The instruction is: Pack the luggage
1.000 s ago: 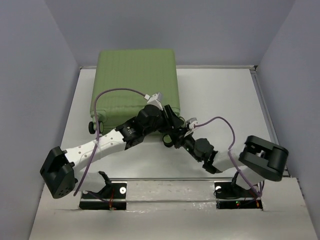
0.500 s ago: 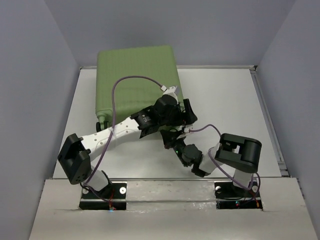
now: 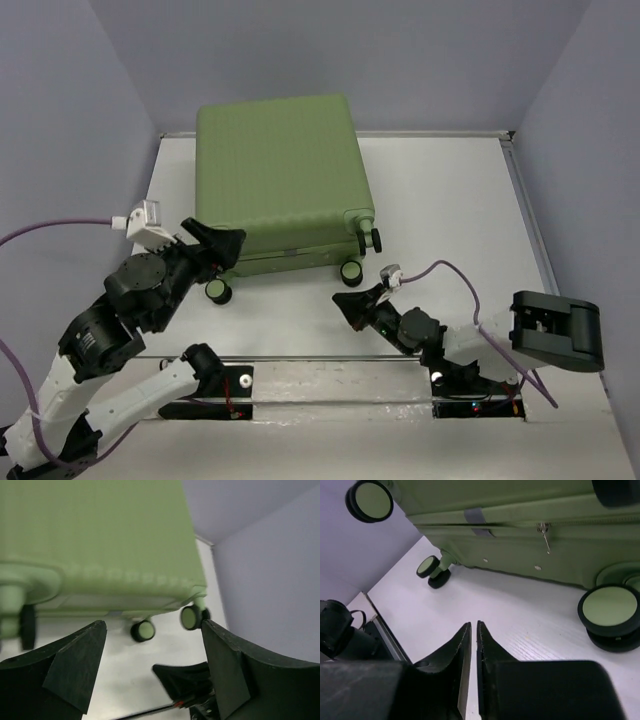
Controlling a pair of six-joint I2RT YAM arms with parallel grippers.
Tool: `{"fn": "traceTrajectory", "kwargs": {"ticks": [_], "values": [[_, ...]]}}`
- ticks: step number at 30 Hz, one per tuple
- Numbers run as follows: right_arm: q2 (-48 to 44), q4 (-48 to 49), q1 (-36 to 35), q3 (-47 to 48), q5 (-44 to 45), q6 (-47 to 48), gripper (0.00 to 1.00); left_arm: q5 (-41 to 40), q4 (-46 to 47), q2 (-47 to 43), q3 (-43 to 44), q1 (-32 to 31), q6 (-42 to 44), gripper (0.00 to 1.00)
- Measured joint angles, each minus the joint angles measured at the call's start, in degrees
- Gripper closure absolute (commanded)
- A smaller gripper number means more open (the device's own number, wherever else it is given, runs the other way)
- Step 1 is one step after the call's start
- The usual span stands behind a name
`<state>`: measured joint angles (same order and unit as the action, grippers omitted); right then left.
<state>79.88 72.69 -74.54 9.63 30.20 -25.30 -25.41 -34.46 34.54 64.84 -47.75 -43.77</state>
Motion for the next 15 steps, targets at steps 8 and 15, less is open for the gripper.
{"fn": "traceTrajectory", "kwargs": {"ticks": [8,15], "values": [[-13.7,-26.6,0.8,9.8,-0.2,0.7,0.33,-8.1,-25.9,-2.5,-4.5,0.2,-9.4,0.01],[-16.9,-37.1,1.0,12.0,-2.9,1.6,0.33,-14.2,-29.6,6.9,-6.0,8.8,-6.0,0.01]]}}
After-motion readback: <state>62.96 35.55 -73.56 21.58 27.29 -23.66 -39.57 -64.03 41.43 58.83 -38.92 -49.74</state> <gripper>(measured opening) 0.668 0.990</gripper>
